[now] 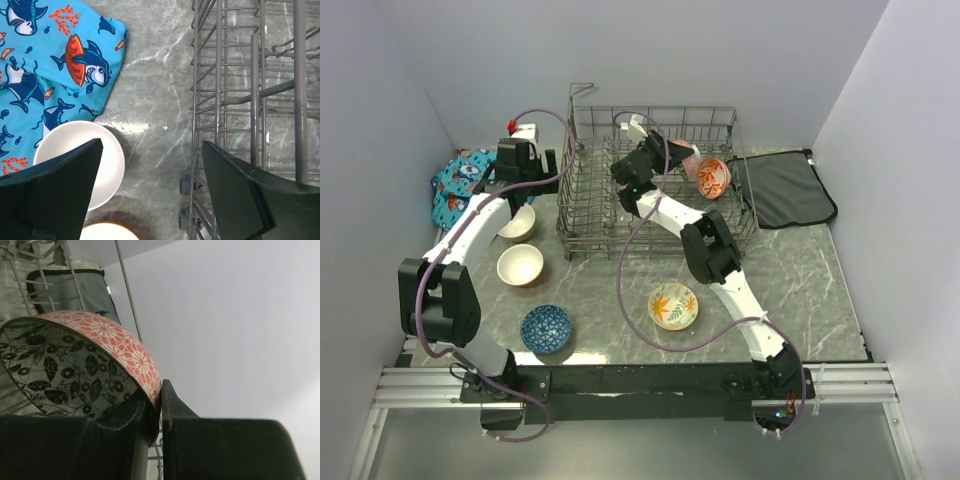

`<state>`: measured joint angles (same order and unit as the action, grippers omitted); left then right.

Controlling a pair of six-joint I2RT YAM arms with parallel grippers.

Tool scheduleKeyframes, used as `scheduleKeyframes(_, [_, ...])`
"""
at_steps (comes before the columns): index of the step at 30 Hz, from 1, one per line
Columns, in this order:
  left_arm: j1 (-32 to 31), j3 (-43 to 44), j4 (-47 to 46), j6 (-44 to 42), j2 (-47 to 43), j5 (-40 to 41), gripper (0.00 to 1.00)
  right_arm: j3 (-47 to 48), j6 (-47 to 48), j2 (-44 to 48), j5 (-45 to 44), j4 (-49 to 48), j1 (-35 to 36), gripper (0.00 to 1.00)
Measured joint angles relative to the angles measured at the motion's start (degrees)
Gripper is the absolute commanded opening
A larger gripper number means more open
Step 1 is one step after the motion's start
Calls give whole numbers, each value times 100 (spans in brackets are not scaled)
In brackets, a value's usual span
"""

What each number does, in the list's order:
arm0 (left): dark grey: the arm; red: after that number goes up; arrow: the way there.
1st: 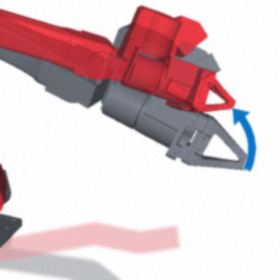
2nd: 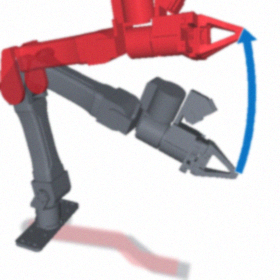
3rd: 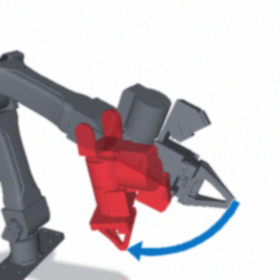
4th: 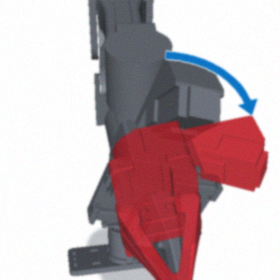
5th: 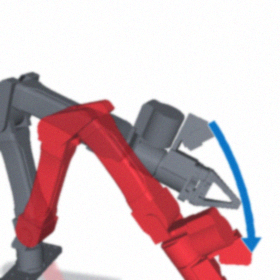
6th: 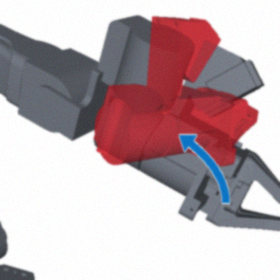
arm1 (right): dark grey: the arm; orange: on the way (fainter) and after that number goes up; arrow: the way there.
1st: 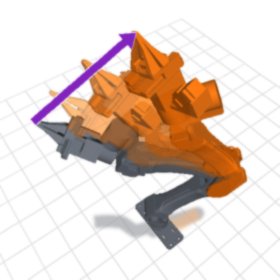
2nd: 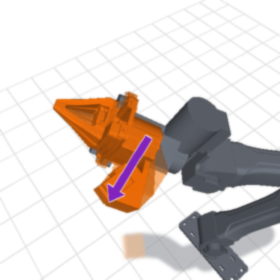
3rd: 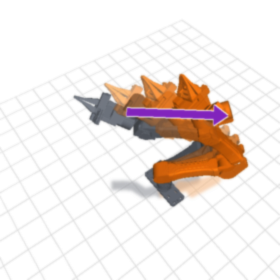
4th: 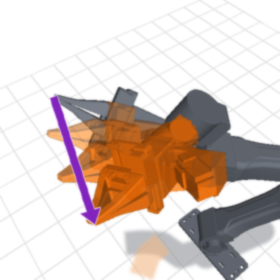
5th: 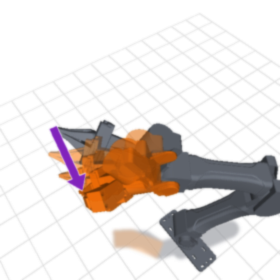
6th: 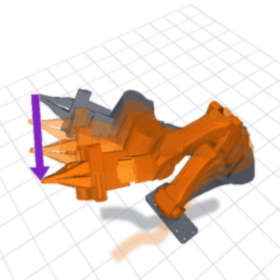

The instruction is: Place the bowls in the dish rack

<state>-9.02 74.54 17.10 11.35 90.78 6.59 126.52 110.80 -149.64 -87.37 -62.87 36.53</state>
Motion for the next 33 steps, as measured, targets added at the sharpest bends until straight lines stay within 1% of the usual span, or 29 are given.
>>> scheduleKeyframes(7, [-70, 48, 22, -103, 22, 149, 89, 24, -105, -37, -7, 24, -116, 0])
scheduleKeyframes(12, [-144, 103, 39, -170, 76, 236, 89, 428, -168, -321, 9, 76, -275, 0])
scheduleKeyframes(17, [-164, 151, 35, -164, 247, 234, 89, 225, -216, -319, -13, 87, -354, 0])
scheduleKeyframes(22, [-164, 221, 37, -168, 293, 260, 89, 181, -503, -319, -39, 492, -352, 0])
scheduleKeyframes(26, [-164, 221, 35, -168, 293, 278, 90, 197, -568, -321, -76, 597, -352, 0])
scheduleKeyframes(31, [-164, 221, 35, -168, 293, 286, 90, 791, -354, -560, -68, 564, -352, 0])
scheduleKeyframes(33, [-164, 221, 35, -173, 293, 289, 90, 789, -170, -566, -52, 393, -352, 0])
